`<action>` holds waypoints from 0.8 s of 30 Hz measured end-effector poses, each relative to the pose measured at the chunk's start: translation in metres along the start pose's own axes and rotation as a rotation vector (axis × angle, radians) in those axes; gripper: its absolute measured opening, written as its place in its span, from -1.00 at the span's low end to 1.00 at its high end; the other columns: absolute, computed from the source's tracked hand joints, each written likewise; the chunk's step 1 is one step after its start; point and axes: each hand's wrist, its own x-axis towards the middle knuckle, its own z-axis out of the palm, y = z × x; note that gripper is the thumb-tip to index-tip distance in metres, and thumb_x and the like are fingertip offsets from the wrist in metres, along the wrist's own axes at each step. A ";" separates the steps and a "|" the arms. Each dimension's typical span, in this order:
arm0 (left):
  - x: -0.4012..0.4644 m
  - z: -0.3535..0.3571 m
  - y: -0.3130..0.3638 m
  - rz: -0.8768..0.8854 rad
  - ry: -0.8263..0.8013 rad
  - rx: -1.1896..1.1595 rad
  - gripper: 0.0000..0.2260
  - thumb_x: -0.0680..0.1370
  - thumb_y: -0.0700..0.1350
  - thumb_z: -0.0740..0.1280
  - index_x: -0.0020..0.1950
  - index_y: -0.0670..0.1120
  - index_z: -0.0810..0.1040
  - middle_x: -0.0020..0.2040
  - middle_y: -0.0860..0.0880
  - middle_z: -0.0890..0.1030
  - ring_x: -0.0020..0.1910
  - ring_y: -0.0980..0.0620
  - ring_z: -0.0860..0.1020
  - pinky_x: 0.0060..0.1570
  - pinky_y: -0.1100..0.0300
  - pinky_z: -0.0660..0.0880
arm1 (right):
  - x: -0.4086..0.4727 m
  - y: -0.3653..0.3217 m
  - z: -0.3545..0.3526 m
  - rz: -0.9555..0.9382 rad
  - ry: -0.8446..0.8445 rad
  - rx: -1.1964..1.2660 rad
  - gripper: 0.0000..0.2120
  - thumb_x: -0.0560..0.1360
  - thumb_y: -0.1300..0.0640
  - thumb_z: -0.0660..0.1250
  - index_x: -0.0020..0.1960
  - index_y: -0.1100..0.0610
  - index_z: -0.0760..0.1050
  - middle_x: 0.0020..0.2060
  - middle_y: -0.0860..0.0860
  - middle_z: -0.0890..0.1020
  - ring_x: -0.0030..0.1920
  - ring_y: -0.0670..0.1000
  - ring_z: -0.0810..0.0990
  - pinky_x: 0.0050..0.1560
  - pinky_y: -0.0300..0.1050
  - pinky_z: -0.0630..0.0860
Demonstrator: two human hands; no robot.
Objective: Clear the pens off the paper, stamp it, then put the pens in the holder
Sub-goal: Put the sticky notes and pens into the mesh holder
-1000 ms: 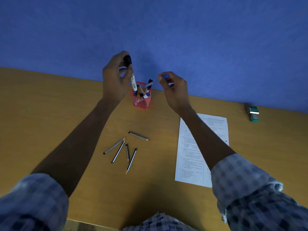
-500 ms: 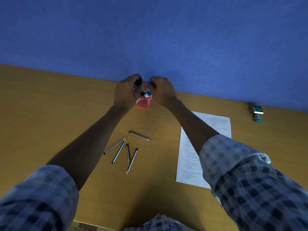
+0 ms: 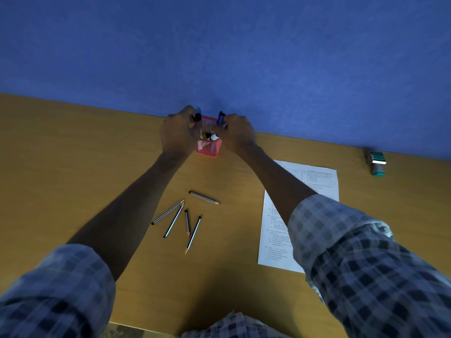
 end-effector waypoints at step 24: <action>-0.094 -0.003 -0.040 -0.315 -0.375 0.068 -0.87 0.44 0.00 0.38 -0.14 -0.05 0.59 -0.22 0.02 0.60 -0.22 -0.05 0.56 -0.21 0.18 0.43 | -0.118 0.051 0.061 -0.093 -0.149 -0.037 -0.79 0.48 0.00 0.37 0.05 0.09 0.59 0.00 0.00 0.64 -0.04 0.00 0.62 -0.05 -0.11 0.54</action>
